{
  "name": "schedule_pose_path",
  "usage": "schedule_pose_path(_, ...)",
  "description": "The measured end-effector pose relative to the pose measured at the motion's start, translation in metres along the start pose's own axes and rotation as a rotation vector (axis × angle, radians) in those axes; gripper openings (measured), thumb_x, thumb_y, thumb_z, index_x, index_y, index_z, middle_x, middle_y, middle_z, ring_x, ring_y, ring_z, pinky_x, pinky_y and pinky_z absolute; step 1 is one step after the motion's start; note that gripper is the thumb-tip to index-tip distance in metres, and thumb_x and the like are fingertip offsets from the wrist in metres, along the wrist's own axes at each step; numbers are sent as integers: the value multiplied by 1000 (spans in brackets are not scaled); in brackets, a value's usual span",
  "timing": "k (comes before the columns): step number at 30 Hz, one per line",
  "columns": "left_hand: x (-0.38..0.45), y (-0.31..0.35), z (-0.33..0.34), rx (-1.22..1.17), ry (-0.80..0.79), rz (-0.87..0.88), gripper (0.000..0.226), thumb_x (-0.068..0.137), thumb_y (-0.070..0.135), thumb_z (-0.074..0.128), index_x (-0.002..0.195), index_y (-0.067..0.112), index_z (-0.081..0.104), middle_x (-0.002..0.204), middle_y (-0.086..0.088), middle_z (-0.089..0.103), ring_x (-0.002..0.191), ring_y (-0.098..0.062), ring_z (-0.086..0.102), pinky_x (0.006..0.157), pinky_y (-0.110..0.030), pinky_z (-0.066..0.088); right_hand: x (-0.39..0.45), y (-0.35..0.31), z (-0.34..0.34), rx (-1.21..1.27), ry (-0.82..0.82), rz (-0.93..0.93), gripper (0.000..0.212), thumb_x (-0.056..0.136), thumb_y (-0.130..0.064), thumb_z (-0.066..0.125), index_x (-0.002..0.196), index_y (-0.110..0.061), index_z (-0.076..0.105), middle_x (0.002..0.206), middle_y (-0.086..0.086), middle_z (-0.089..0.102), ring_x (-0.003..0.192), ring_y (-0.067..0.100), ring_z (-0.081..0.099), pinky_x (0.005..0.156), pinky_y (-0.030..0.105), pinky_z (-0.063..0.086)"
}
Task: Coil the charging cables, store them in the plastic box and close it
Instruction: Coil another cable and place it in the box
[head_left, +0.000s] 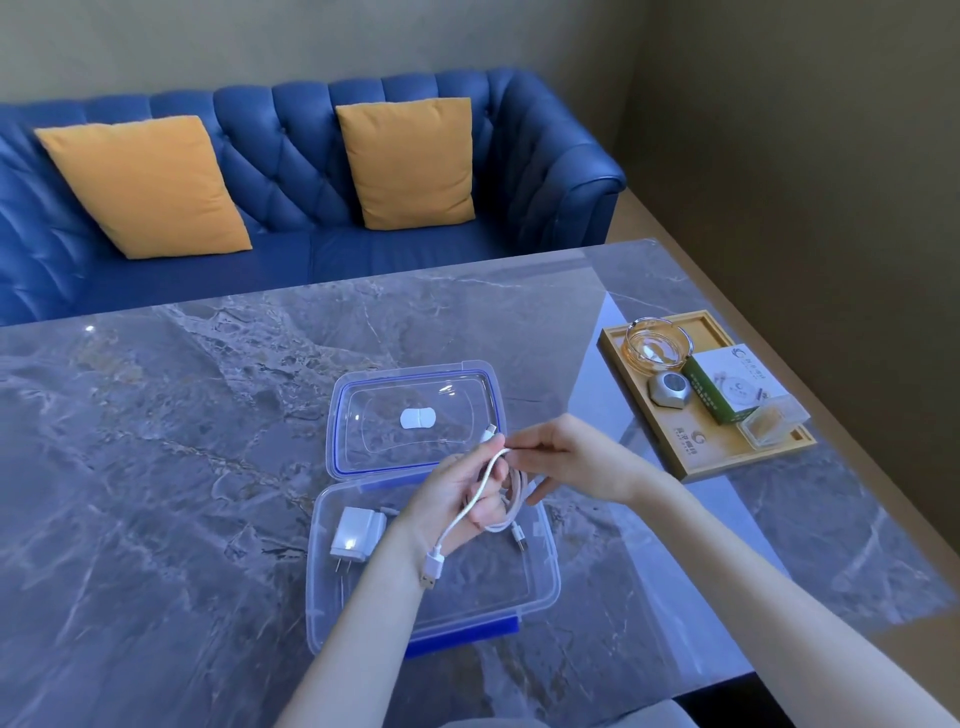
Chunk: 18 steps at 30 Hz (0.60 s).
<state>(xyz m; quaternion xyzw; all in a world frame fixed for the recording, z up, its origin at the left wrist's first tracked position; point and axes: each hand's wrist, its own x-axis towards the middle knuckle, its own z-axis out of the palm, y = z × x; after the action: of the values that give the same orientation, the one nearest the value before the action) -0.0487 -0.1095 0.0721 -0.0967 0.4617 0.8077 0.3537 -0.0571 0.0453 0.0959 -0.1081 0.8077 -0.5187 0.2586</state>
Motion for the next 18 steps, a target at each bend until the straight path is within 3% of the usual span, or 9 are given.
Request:
schedule_pose_path(4,2,-3,7,126,194,86,44,91,31,49,55,7,48,30,6,30,24,-9,28,33,-13,24,5,12,11,-51,199,-52,23,93,-14,50,93,0,69,85,23,70,77,32,68,65,33,61)
schedule_pose_path(8,7,-5,4,168,343,235,35,92,23,50,63,6,55,41,-1,48,34,-11,47,46,-23,39,6,24,15,-28,318,-65,22,92,-14,52,92,-3,70,72,9,68,65,27,68,65,37,60)
schedule_pose_path(11,4,-5,-8,141,214,191,25,93,17,45,84,6,65,63,-6,68,59,-16,66,62,-30,50,5,27,12,139,394,-26,20,92,-10,52,92,-3,71,69,6,64,58,15,64,59,29,58)
schedule_pose_path(13,1,-6,-14,164,98,121,23,90,16,49,95,6,68,79,-5,73,76,-16,67,70,-29,50,3,28,12,223,438,-17,19,92,-8,52,94,-8,71,73,9,65,56,9,64,55,24,57)
schedule_pose_path(18,-6,-11,-18,172,-45,93,34,77,24,55,103,5,65,89,2,73,81,-9,66,66,-21,52,4,32,16,266,468,33,19,91,-9,54,99,-3,70,79,14,67,65,20,67,57,29,59)
